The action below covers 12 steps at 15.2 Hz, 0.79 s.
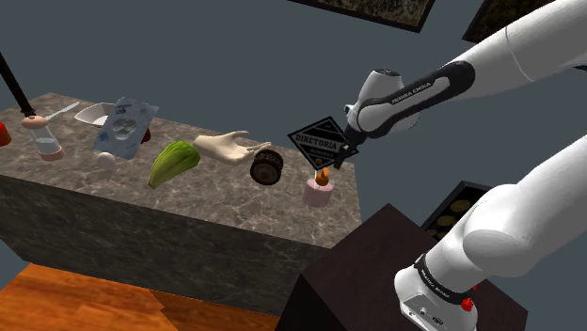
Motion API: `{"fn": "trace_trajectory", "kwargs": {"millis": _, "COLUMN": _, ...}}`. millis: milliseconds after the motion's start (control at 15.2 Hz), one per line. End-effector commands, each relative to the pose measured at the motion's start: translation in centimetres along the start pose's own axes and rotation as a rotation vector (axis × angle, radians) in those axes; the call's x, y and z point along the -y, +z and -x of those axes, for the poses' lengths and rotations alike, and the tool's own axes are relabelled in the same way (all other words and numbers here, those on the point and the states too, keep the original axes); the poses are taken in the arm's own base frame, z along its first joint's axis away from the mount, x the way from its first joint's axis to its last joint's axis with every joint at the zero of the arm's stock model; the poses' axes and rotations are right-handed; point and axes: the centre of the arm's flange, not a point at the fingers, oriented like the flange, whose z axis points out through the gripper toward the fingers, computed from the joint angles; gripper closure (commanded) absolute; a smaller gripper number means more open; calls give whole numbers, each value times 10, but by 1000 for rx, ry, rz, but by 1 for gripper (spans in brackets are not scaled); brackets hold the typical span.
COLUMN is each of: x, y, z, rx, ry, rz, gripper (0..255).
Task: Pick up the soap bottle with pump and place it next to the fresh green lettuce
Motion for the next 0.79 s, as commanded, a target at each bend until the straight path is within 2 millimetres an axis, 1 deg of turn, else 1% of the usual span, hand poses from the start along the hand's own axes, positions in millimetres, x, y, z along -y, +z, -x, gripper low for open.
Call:
{"fn": "trace_trajectory", "kwargs": {"millis": 0, "x": -6, "y": 27, "z": 1, "rx": 10, "ry": -28, "rz": -1, "gripper": 0}}
{"fn": "trace_trajectory", "kwargs": {"millis": 660, "x": -41, "y": 154, "z": -11, "rx": 60, "ry": -158, "rz": -9, "gripper": 0}}
{"fn": "trace_trajectory", "kwargs": {"millis": 726, "x": -42, "y": 158, "z": -12, "rx": 61, "ry": -162, "rz": -9, "gripper": 0}}
